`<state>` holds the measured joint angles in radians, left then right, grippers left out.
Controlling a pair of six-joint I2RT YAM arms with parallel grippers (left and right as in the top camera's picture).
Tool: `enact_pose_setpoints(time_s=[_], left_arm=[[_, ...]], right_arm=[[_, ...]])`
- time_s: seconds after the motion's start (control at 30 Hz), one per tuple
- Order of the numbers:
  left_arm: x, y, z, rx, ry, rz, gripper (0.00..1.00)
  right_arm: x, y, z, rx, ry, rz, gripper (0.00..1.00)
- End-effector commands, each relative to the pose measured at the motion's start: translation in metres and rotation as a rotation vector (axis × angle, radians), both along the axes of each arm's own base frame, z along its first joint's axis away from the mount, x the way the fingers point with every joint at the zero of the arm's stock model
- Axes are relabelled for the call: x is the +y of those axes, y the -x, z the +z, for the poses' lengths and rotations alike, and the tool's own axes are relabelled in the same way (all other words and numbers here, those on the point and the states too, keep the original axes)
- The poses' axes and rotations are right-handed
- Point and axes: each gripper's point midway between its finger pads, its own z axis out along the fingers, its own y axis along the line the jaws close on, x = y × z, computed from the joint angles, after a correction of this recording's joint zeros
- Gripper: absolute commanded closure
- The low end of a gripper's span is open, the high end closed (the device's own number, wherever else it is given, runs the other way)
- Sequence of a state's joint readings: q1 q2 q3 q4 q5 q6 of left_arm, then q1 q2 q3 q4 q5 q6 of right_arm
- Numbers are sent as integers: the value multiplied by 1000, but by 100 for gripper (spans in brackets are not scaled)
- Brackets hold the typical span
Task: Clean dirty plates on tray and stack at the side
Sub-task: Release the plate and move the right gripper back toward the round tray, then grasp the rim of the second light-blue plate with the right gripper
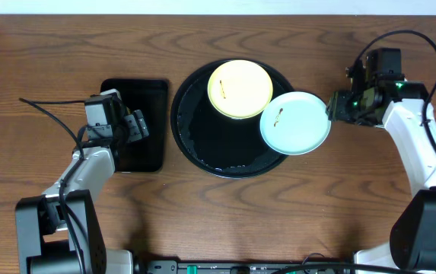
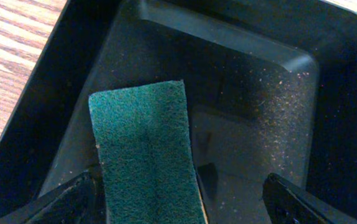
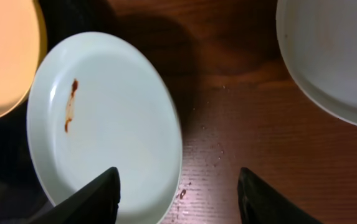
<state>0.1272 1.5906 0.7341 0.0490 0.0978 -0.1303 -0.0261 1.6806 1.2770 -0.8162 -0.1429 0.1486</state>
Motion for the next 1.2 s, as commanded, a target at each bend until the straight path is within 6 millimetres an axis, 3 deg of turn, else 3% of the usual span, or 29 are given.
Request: enact_pose_setpoints(time_s=[0.0,0.13,0.33,0.47,0.6,0.73,0.9,1.17], left_arm=[[2,-1,2,-4,-8,2,14],[2,-1,2,-4,-8,2,14],[2,-1,2,-4,-8,2,14],[2,-1,2,-4,-8,2,14],[2,-1,2,-4,-8,2,14],[2,-1,2,-4,-8,2,14],[2,-1,2,-4,-8,2,14],[2,-1,2,-4,-8,2,14]], right_arm=[[7,9,-18,42,-35,-20,45],[7,19,-34,66,-38,-21,58],[13,22,-52,52,-70,-12,60],[16,25,-61,47,-84,-8,77],[16,23,-66,26,-95,-30,83],[16,20,-65,16,-100,-44,99],[16,5,-48,-32,-109,-63,99],[30,-9,8,-168,-59,-28,99]])
